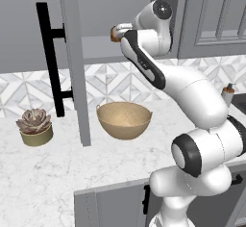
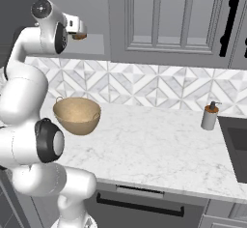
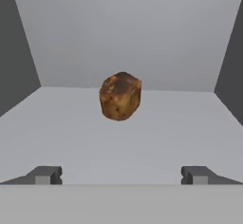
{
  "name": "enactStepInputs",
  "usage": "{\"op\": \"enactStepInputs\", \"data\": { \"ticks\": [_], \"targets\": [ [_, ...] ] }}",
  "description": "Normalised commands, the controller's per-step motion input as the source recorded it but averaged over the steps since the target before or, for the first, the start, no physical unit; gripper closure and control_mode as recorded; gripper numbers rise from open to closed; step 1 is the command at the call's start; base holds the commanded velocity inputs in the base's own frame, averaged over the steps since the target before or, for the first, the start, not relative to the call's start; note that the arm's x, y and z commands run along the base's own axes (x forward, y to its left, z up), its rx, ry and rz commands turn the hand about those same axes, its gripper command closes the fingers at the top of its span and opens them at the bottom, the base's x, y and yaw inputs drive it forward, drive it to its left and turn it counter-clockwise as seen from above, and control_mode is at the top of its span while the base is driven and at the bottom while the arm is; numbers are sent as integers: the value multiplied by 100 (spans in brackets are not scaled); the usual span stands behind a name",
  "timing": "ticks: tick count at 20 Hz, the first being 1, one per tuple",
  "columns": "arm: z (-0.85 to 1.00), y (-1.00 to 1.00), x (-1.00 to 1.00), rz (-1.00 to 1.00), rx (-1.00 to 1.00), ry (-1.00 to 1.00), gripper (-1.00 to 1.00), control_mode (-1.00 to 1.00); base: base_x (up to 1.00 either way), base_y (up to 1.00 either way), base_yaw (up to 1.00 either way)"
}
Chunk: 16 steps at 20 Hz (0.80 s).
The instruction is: Open the cabinet, pick up the bread from the cabinet and place it in the basket. Then move the basket to the dining counter.
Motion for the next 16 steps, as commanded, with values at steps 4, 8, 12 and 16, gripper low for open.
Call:
{"op": "enactStepInputs", "data": {
  "ticks": [4, 8, 12, 16],
  "targets": [
    [0, 11, 35, 0, 0, 0, -100, -100, 0, 0, 0],
    [0, 13, 38, 0, 0, 0, -100, -100, 0, 0, 0],
    [-3, 10, 43, 0, 0, 3, -100, -100, 0, 0, 0],
    [-13, 8, 39, 0, 0, 0, -100, -100, 0, 0, 0]
  ]
}}
